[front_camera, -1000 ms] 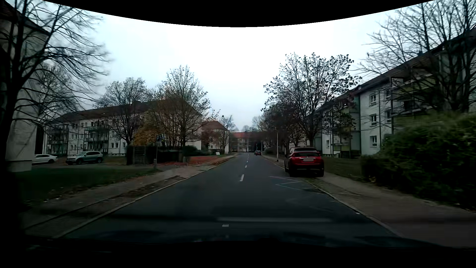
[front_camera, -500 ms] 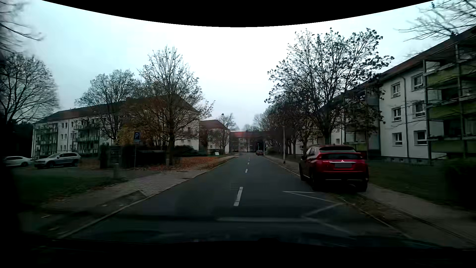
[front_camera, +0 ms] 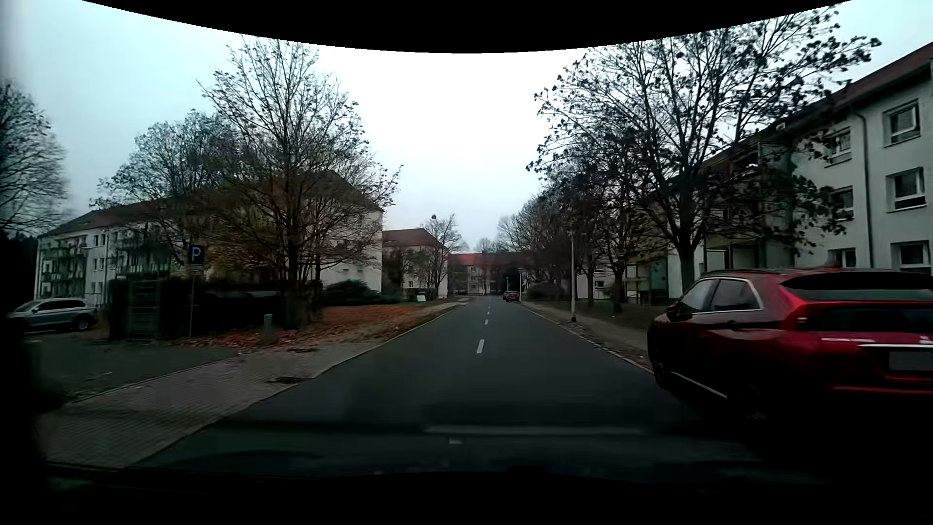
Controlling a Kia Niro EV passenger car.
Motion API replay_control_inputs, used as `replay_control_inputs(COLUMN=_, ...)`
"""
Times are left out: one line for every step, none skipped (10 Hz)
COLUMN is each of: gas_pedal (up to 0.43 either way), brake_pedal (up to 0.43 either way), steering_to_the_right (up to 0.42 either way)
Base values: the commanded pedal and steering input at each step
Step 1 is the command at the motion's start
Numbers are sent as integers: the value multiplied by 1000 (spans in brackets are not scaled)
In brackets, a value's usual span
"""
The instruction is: Follow the waypoints while adhering to traffic rules and regulations
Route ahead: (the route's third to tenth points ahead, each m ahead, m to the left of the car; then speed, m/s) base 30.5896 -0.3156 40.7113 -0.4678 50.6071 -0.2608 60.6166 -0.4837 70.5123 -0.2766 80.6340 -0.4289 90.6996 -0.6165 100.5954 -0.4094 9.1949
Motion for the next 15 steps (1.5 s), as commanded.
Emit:
replay_control_inputs(gas_pedal=150, brake_pedal=0, steering_to_the_right=4)
replay_control_inputs(gas_pedal=150, brake_pedal=0, steering_to_the_right=5)
replay_control_inputs(gas_pedal=150, brake_pedal=0, steering_to_the_right=5)
replay_control_inputs(gas_pedal=150, brake_pedal=0, steering_to_the_right=5)
replay_control_inputs(gas_pedal=150, brake_pedal=0, steering_to_the_right=5)
replay_control_inputs(gas_pedal=138, brake_pedal=0, steering_to_the_right=5)
replay_control_inputs(gas_pedal=138, brake_pedal=0, steering_to_the_right=5)
replay_control_inputs(gas_pedal=138, brake_pedal=0, steering_to_the_right=5)
replay_control_inputs(gas_pedal=138, brake_pedal=0, steering_to_the_right=5)
replay_control_inputs(gas_pedal=130, brake_pedal=0, steering_to_the_right=5)
replay_control_inputs(gas_pedal=130, brake_pedal=0, steering_to_the_right=5)
replay_control_inputs(gas_pedal=130, brake_pedal=0, steering_to_the_right=5)
replay_control_inputs(gas_pedal=130, brake_pedal=0, steering_to_the_right=5)
replay_control_inputs(gas_pedal=130, brake_pedal=0, steering_to_the_right=5)
replay_control_inputs(gas_pedal=130, brake_pedal=0, steering_to_the_right=5)
